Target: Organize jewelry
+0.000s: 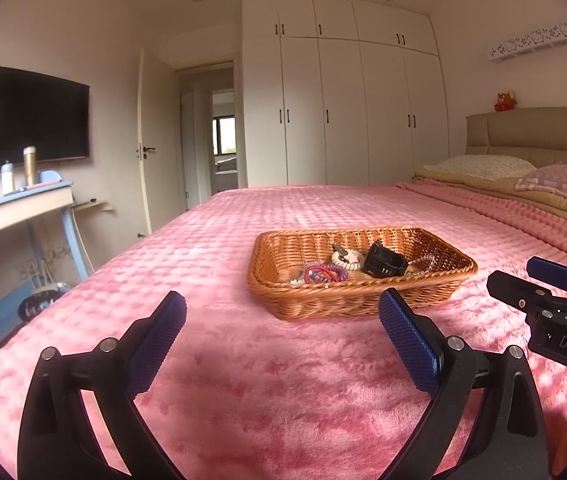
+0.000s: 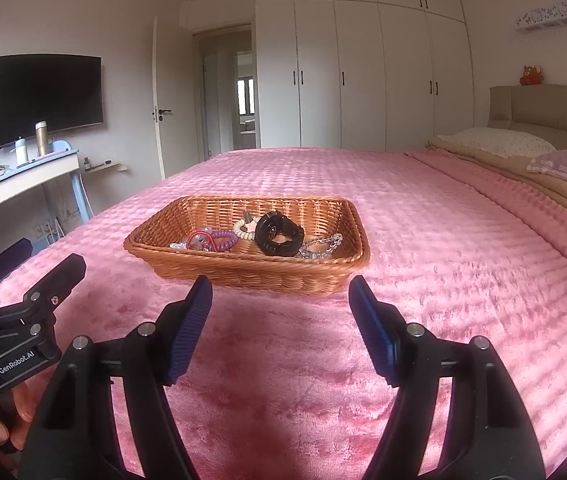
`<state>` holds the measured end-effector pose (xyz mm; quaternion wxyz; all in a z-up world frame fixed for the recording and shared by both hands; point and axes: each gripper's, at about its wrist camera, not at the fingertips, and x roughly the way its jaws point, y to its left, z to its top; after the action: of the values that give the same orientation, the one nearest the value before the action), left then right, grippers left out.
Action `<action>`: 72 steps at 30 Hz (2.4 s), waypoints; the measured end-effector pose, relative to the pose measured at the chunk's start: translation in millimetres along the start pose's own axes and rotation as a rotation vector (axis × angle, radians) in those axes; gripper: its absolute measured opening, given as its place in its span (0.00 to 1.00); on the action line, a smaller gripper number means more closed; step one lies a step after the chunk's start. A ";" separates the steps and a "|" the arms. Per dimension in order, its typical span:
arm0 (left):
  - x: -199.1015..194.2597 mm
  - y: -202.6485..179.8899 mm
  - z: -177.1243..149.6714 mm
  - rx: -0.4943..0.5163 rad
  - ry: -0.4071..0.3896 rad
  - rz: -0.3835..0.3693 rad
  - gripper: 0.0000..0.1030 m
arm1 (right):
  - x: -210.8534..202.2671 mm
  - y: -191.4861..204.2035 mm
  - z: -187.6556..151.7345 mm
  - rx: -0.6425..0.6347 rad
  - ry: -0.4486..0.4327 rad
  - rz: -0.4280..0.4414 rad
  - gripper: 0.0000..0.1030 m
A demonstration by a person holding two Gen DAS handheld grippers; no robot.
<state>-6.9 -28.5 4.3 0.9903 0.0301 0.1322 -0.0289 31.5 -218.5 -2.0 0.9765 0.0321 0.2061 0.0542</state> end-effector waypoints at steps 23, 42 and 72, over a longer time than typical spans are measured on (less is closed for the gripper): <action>1.0 1.1 1.0 -0.003 0.015 0.007 0.93 | 8.5 -8.8 -2.1 0.042 0.043 0.015 0.65; 0.9 0.7 0.8 -0.002 0.014 0.007 0.93 | 3.8 -3.1 -2.7 0.020 0.032 0.004 0.65; 1.0 0.2 0.8 -0.001 0.014 0.007 0.93 | 4.5 -2.7 -3.3 0.021 0.036 0.004 0.65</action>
<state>-5.7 -28.4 4.8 0.9895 0.0305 0.1391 -0.0252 34.5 -220.5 -7.0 0.9721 0.0419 0.2241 0.0548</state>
